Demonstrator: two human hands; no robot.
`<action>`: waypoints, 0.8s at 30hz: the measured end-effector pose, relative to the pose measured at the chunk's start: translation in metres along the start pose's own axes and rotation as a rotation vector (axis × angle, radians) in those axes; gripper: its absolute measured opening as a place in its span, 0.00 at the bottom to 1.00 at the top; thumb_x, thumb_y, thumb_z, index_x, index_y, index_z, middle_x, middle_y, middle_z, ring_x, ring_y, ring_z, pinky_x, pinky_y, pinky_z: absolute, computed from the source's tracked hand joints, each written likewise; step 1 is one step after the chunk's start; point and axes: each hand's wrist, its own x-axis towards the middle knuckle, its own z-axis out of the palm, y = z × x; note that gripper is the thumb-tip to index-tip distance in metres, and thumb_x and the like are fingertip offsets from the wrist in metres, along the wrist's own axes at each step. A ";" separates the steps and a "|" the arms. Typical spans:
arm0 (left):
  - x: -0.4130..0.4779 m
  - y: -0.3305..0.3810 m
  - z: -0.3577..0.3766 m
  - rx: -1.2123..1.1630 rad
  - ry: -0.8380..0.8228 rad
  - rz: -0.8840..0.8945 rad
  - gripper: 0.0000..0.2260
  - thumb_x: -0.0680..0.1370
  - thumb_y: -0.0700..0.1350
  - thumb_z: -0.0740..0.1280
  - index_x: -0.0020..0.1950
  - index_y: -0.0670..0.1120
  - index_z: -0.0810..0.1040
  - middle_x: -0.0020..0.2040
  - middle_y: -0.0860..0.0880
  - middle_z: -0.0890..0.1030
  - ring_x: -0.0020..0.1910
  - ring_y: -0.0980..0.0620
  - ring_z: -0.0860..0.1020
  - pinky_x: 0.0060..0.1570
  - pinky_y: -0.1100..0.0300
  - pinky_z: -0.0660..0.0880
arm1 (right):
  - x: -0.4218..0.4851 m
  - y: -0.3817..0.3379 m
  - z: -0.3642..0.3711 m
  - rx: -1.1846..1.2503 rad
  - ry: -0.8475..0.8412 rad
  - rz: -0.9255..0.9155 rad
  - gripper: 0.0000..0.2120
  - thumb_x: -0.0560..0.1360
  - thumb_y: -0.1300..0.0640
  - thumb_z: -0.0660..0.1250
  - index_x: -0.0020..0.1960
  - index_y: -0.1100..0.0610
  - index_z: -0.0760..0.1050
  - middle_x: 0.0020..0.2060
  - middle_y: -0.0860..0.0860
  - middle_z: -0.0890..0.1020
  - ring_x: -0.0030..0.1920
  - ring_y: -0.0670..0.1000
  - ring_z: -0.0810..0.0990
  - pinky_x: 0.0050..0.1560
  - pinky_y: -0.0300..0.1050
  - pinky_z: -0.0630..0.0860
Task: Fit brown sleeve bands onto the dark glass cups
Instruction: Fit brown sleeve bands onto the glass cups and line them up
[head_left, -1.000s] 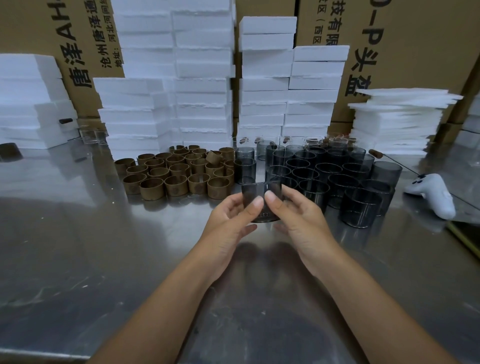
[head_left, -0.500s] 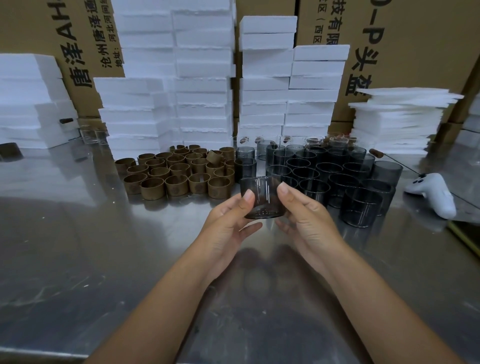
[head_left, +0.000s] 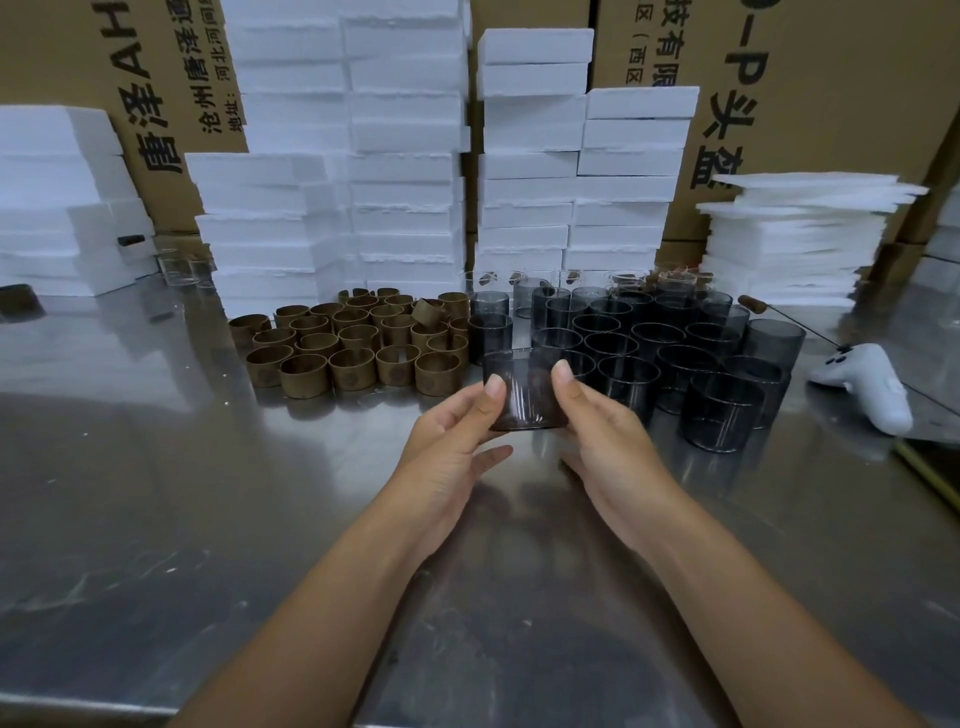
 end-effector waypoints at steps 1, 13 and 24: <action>0.000 -0.001 0.000 -0.011 0.037 0.008 0.26 0.64 0.59 0.70 0.57 0.48 0.81 0.54 0.49 0.83 0.53 0.55 0.80 0.47 0.62 0.74 | 0.000 0.000 0.000 0.015 0.032 -0.004 0.27 0.65 0.36 0.66 0.55 0.53 0.82 0.52 0.54 0.85 0.59 0.59 0.79 0.67 0.62 0.69; 0.000 -0.005 -0.002 -0.010 -0.007 0.020 0.25 0.62 0.54 0.73 0.57 0.47 0.80 0.52 0.48 0.84 0.53 0.53 0.81 0.48 0.61 0.76 | -0.001 0.001 -0.003 0.003 0.017 -0.018 0.25 0.59 0.38 0.71 0.52 0.49 0.82 0.48 0.46 0.85 0.52 0.44 0.82 0.49 0.42 0.71; 0.001 0.001 -0.001 -0.123 -0.070 -0.012 0.20 0.67 0.57 0.67 0.53 0.48 0.82 0.50 0.45 0.84 0.47 0.51 0.82 0.48 0.60 0.78 | 0.006 0.001 -0.010 0.233 0.006 0.068 0.26 0.62 0.42 0.71 0.57 0.51 0.80 0.44 0.47 0.84 0.39 0.43 0.80 0.46 0.42 0.71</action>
